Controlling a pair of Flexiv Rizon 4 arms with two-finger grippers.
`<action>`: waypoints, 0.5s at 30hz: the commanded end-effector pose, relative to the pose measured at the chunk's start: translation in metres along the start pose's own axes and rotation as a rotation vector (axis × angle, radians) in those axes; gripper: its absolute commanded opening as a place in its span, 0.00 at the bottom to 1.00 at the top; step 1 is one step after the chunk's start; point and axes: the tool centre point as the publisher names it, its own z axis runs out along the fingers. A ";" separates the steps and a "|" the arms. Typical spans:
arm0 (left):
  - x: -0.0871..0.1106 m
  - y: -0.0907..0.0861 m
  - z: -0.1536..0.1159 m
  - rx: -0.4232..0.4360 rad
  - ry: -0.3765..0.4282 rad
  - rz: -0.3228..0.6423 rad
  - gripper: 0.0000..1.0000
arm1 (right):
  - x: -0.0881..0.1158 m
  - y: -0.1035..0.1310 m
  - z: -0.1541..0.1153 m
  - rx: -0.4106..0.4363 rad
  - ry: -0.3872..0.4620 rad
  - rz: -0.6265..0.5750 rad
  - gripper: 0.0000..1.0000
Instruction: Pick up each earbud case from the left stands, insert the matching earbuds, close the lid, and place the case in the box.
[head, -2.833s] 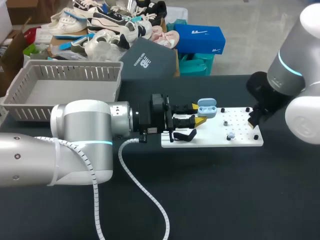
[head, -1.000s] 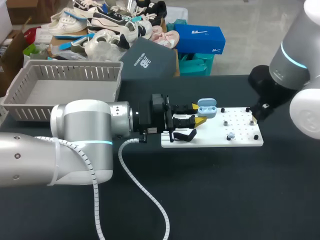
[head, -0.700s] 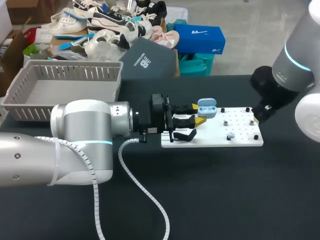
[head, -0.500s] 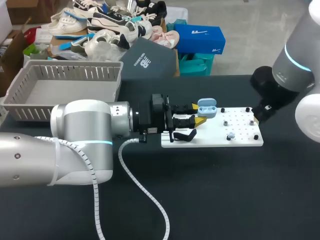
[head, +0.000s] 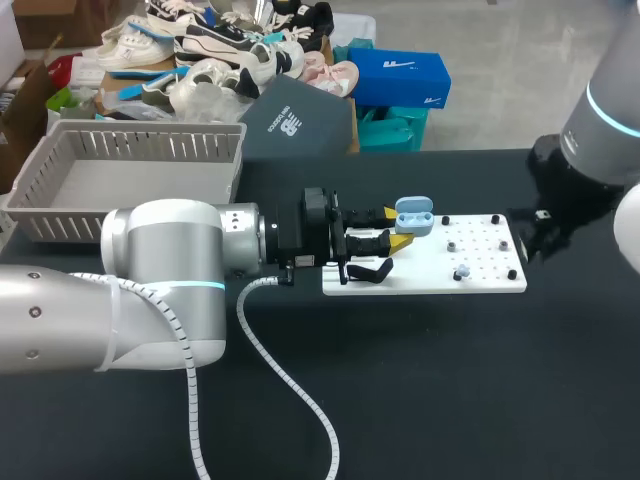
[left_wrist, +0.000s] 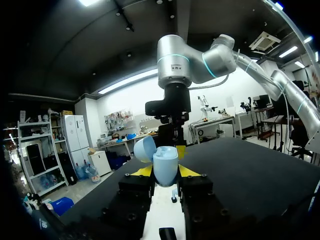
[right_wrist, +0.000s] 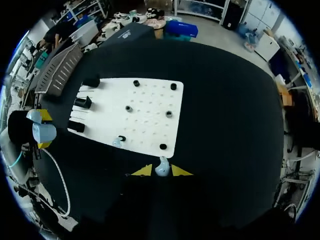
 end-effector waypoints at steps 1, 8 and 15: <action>0.001 0.000 0.000 -0.003 -0.004 0.002 0.00 | 0.033 0.018 -0.034 0.115 -0.006 0.472 0.00; 0.001 0.000 0.000 -0.003 -0.004 0.002 0.00 | 0.044 0.070 -0.056 0.252 0.005 0.700 0.00; 0.001 0.000 0.000 -0.003 -0.004 0.002 0.00 | 0.051 0.098 -0.076 0.260 0.009 0.846 0.00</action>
